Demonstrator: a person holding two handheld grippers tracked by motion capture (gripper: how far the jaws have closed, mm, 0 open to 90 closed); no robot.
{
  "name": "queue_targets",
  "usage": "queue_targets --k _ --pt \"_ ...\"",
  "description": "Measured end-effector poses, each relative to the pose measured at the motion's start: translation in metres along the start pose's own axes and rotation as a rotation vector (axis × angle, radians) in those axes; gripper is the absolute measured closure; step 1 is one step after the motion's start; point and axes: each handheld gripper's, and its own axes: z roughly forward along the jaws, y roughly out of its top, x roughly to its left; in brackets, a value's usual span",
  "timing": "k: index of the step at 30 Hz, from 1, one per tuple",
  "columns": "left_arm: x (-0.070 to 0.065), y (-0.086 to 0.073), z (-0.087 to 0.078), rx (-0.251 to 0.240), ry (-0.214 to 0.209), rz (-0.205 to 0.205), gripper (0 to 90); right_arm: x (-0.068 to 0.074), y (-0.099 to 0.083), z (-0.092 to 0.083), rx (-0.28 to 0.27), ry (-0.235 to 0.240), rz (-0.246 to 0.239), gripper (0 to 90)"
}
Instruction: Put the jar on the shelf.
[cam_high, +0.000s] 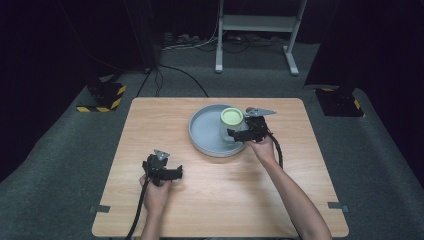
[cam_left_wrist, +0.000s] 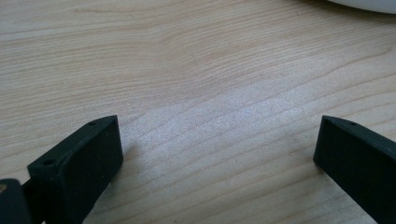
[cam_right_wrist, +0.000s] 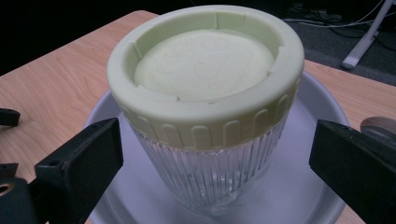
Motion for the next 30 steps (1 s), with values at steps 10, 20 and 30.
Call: queue_targets --k 10,20,30 --pt "0.0 0.0 0.0 0.0 0.0 0.0 1.3 -0.001 0.002 -0.005 -0.009 0.004 0.0 2.7" --pt "0.0 0.0 0.0 0.0 0.0 0.0 1.3 -0.001 0.001 -0.009 -0.016 0.009 -0.001 2.7" --pt "0.0 0.0 0.0 0.0 0.0 0.0 1.3 0.0 0.001 -0.013 -0.025 0.015 -0.009 2.7"
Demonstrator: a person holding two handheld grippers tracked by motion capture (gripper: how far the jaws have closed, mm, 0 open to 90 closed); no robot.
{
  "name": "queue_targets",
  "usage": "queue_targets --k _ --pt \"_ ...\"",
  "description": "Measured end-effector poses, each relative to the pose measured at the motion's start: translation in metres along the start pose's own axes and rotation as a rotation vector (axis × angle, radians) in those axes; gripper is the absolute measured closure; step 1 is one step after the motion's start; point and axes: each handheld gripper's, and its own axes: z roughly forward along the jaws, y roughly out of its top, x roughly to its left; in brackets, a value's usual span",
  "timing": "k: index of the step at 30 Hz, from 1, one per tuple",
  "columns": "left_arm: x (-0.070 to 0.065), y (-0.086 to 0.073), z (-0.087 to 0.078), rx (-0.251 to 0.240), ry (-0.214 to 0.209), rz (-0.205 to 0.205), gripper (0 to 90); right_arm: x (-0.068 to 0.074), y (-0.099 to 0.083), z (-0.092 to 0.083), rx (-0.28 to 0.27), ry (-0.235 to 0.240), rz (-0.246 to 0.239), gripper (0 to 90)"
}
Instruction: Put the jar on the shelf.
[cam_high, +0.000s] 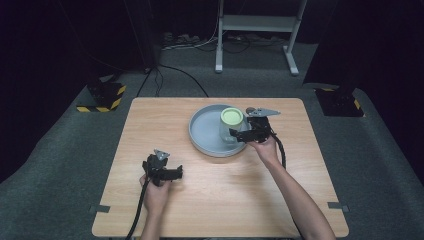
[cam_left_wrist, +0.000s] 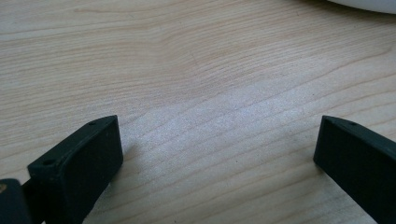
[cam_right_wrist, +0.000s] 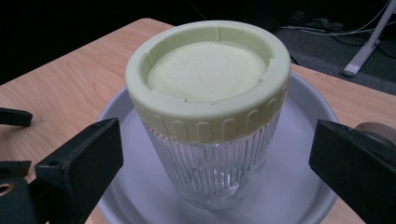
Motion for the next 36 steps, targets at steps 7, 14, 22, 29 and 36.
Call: queue_targets --k 7,14,22,29,36 --pt "0.0 0.0 0.0 0.0 0.0 0.0 1.3 -0.002 -0.001 -0.004 -0.005 0.0 0.004 2.7" --pt "0.0 0.0 0.0 0.0 0.001 0.0 1.3 -0.004 -0.003 -0.008 -0.009 -0.001 0.006 2.8" --pt "0.0 0.0 0.0 0.0 0.0 0.0 1.3 -0.005 -0.003 -0.014 -0.02 -0.001 0.007 2.8" --pt "0.0 0.0 0.0 0.0 0.0 0.001 1.3 -0.004 -0.004 -0.016 -0.019 -0.003 0.011 3.0" --pt "0.0 0.0 0.0 -0.002 0.0 0.0 1.3 -0.006 -0.005 -0.02 -0.02 -0.006 0.011 3.2"
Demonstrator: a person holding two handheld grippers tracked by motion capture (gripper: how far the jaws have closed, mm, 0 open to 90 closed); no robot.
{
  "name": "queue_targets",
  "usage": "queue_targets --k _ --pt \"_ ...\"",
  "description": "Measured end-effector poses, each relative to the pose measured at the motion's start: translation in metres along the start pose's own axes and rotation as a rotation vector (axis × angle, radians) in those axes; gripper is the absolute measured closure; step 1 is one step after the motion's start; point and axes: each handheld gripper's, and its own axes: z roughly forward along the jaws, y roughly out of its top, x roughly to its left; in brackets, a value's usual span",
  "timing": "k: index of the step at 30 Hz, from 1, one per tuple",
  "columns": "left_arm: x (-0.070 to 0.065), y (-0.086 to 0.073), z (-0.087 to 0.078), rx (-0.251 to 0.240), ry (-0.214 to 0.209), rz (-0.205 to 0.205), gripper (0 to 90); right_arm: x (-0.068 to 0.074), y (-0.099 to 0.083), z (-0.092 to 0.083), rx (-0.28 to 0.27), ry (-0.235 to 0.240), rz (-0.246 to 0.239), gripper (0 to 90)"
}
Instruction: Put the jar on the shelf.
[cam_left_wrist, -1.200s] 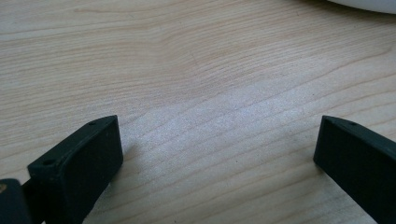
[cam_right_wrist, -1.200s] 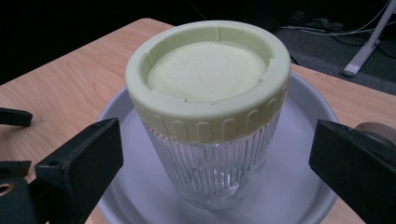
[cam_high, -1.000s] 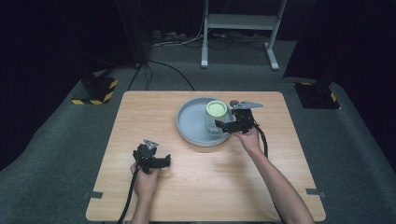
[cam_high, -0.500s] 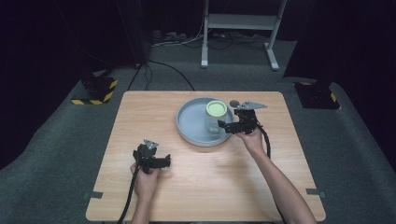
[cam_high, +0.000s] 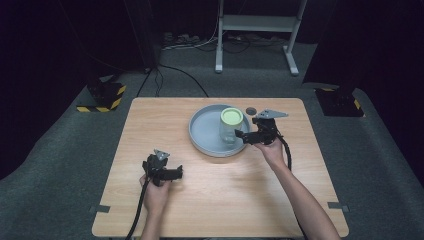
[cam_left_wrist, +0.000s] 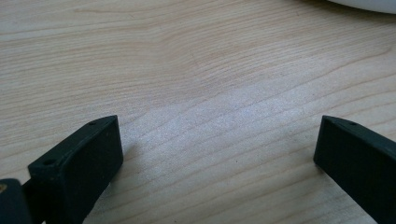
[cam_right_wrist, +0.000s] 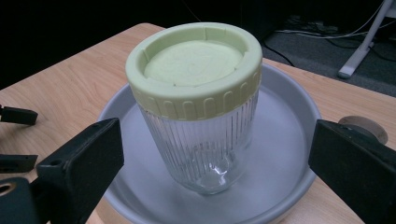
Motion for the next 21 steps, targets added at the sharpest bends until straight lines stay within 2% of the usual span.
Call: queue_targets --k 21 --pt "0.0 0.0 0.0 0.0 0.001 0.0 1.3 -0.006 -0.005 -0.014 -0.004 -0.018 0.011 3.6"
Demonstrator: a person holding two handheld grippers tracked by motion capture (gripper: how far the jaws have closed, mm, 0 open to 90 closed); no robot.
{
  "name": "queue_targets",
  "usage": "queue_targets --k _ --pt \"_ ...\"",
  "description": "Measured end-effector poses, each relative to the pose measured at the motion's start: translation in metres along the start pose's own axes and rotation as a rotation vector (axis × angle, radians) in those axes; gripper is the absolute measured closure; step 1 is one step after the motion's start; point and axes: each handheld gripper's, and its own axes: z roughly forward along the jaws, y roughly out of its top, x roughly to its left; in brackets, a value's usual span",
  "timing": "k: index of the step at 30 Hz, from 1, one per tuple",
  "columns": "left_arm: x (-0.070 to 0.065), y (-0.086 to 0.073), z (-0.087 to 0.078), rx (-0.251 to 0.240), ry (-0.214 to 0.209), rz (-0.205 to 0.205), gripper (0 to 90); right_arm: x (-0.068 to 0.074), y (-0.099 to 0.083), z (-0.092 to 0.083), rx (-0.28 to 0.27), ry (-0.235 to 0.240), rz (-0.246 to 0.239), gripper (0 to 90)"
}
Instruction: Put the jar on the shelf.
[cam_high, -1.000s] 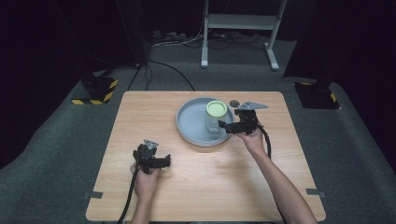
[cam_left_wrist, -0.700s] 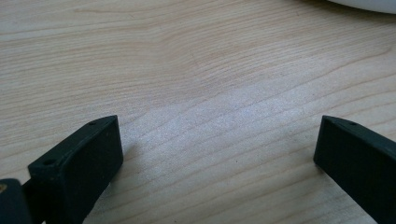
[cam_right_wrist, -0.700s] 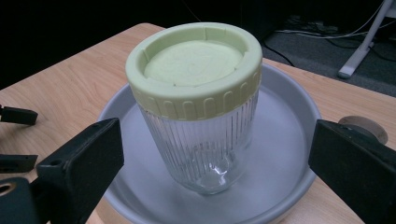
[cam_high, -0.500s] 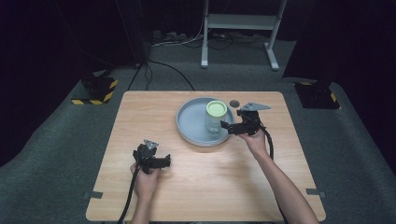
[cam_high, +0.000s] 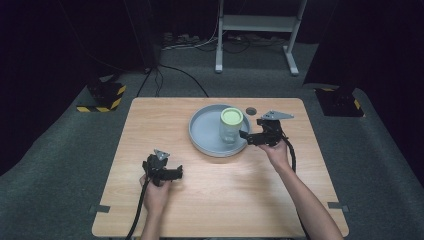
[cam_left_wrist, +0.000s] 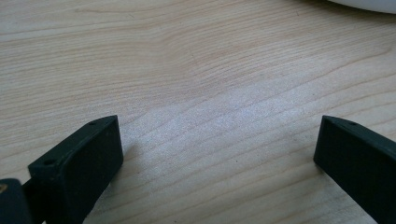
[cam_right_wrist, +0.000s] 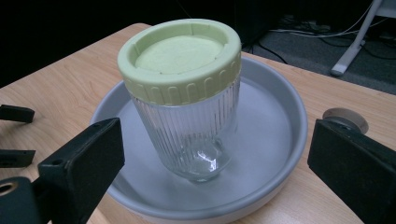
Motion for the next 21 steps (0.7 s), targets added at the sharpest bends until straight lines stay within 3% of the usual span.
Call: queue_targets --k 21 --pt "0.0 0.0 0.0 0.0 0.0 0.0 1.3 -0.005 -0.002 -0.015 -0.017 -0.011 0.012 3.9"
